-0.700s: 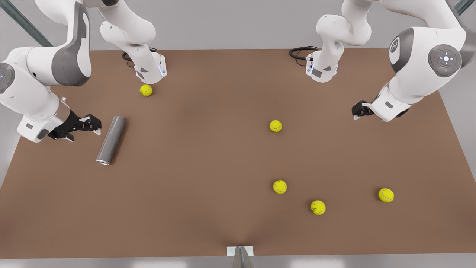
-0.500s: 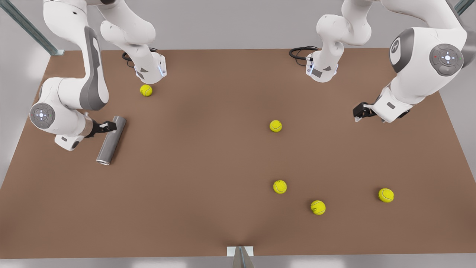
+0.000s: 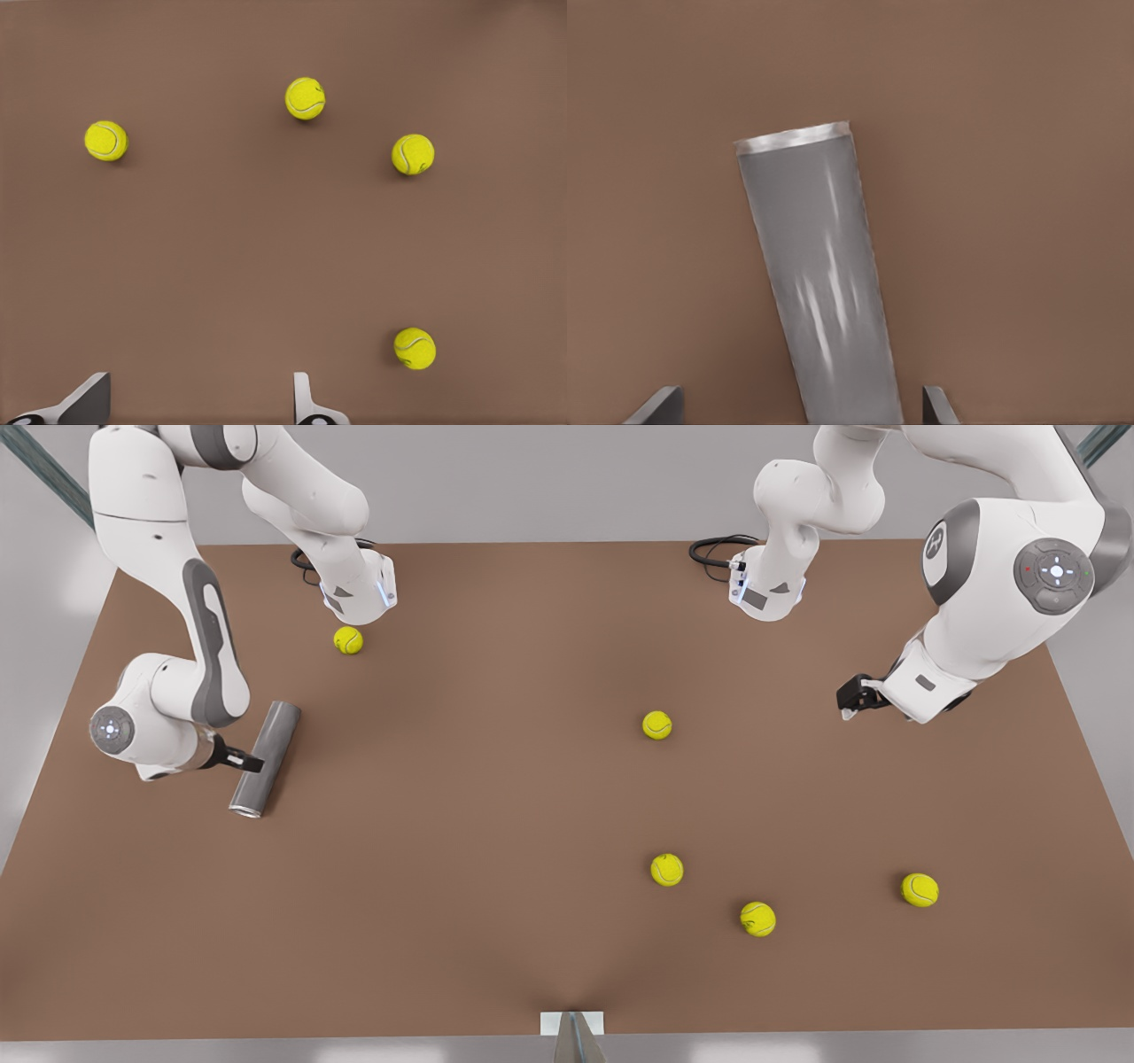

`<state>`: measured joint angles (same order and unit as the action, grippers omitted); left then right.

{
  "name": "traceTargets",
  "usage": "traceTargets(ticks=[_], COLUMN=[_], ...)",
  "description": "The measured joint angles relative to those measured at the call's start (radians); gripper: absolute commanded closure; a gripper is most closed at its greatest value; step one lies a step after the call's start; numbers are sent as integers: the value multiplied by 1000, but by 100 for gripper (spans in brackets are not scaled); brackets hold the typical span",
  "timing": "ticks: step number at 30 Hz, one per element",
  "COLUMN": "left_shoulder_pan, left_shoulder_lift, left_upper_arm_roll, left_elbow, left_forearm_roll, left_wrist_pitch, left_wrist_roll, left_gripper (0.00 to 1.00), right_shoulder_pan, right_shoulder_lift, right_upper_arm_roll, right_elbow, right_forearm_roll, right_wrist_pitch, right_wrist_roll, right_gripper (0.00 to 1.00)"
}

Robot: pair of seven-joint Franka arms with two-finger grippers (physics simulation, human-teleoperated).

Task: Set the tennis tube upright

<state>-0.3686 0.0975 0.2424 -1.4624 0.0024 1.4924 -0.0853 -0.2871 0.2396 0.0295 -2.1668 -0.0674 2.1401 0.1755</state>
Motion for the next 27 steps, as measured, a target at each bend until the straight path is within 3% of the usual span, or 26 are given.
traceTargets(ticks=[27], left_shoulder_pan=[2], left_shoulder_lift=[22], left_upper_arm_roll=[-5], left_elbow=[0], left_forearm_roll=[-2], left_wrist_pitch=[-3], left_wrist_roll=[-12], left_gripper=[0], right_shoulder_pan=[-38], right_shoulder_lift=[117], right_upper_arm_roll=[0], right_elbow=[4], right_forearm_roll=[5], right_wrist_pitch=[57], right_wrist_roll=[-186], right_gripper=[0])
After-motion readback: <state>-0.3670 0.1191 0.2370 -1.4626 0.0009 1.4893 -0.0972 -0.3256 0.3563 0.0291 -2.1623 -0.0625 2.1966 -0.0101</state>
